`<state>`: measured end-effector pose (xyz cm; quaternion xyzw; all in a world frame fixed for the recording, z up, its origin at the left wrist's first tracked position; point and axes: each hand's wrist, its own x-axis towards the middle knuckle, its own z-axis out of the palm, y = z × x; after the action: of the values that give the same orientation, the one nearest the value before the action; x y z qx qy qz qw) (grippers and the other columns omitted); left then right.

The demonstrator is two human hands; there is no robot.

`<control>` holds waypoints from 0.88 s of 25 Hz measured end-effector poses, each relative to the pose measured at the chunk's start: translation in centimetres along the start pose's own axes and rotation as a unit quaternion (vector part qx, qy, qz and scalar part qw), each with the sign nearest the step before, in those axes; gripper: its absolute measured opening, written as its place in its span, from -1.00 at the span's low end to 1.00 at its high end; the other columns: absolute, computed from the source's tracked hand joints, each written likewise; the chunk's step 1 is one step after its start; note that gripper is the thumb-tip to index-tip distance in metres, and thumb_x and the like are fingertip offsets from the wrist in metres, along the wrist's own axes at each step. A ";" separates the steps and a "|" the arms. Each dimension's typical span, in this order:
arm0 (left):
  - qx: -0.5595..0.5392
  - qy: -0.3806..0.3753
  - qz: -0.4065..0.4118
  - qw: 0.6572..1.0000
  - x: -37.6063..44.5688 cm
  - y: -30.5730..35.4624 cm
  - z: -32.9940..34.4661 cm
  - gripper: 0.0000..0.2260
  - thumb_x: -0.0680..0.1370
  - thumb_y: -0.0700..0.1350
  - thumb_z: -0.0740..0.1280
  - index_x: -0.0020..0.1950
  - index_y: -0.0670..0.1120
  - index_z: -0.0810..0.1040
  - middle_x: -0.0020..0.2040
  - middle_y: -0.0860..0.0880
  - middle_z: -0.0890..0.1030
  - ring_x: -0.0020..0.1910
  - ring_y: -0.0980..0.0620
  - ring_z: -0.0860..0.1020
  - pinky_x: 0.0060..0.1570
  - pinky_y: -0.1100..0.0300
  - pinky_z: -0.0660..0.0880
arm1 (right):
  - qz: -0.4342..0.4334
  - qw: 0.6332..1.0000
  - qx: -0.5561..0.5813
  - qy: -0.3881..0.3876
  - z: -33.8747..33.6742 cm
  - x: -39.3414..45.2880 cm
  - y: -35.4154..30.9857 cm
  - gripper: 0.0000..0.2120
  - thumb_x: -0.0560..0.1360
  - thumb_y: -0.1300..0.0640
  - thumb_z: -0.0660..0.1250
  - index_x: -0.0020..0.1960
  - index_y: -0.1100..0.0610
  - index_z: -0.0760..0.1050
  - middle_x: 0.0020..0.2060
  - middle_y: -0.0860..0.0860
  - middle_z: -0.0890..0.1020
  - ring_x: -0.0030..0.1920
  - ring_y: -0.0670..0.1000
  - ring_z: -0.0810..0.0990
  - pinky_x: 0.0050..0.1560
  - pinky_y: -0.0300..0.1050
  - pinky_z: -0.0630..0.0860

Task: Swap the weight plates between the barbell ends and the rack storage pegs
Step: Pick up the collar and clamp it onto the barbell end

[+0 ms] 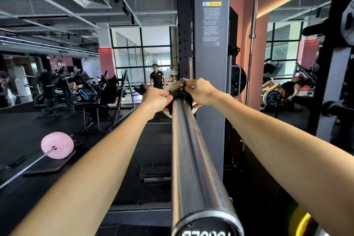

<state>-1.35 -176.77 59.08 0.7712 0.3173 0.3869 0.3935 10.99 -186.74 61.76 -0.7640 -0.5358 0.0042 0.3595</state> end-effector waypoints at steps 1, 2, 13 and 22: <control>-0.011 -0.003 -0.007 1.000 -0.1 0.1 0.1 -0.88 0.57 -0.27 0.35 0.06 -0.17 0.65 -0.20 -0.02 0.59 -0.32 0.03 0.61 -0.06 0.23 0.61 | 0.005 1.000 0.002 -0.019 -0.1 0.0 0.0 -0.49 0.60 0.30 0.02 0.52 0.00 0.23 0.28 0.16 0.49 0.09 0.25 0.58 0.00 0.12 0.62; -0.019 -0.006 -0.011 1.000 -0.1 0.1 0.1 -0.88 0.57 -0.28 0.35 0.06 -0.18 0.65 -0.18 -0.04 0.59 -0.26 -0.05 0.61 0.01 0.13 0.61 | 0.013 0.999 0.006 -0.037 0.0 0.0 0.0 -0.41 0.56 0.37 -0.02 0.53 -0.01 0.21 0.35 0.11 0.44 0.16 0.23 0.56 -0.01 0.13 0.63; -0.070 -0.047 -0.094 0.992 -0.2 0.8 -0.2 -0.41 0.45 0.40 0.27 0.22 -0.03 0.57 0.11 -0.10 0.65 0.01 -0.08 0.67 -0.05 0.01 0.65 | 0.016 0.993 0.107 -0.037 0.6 0.2 1.1 -0.35 0.50 0.41 0.00 0.46 -0.09 0.33 0.14 0.02 0.56 -0.18 0.04 0.52 -0.05 -0.03 0.62; -0.130 -0.078 -0.207 0.966 -1.0 2.6 1.8 -0.38 0.47 0.37 0.19 0.22 -0.12 0.54 -0.08 -0.14 0.65 -0.31 -0.07 0.62 -0.57 0.22 0.49 | 0.187 0.953 0.231 0.062 1.5 -0.4 2.1 -0.68 0.51 0.08 0.30 0.11 0.32 0.52 -0.02 0.18 0.66 -0.33 0.13 0.68 -0.30 -0.06 0.67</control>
<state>0.16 -179.52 60.21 0.6589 0.3852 0.2731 0.5856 11.95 -186.57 59.34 -0.7452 -0.3445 0.1471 0.5517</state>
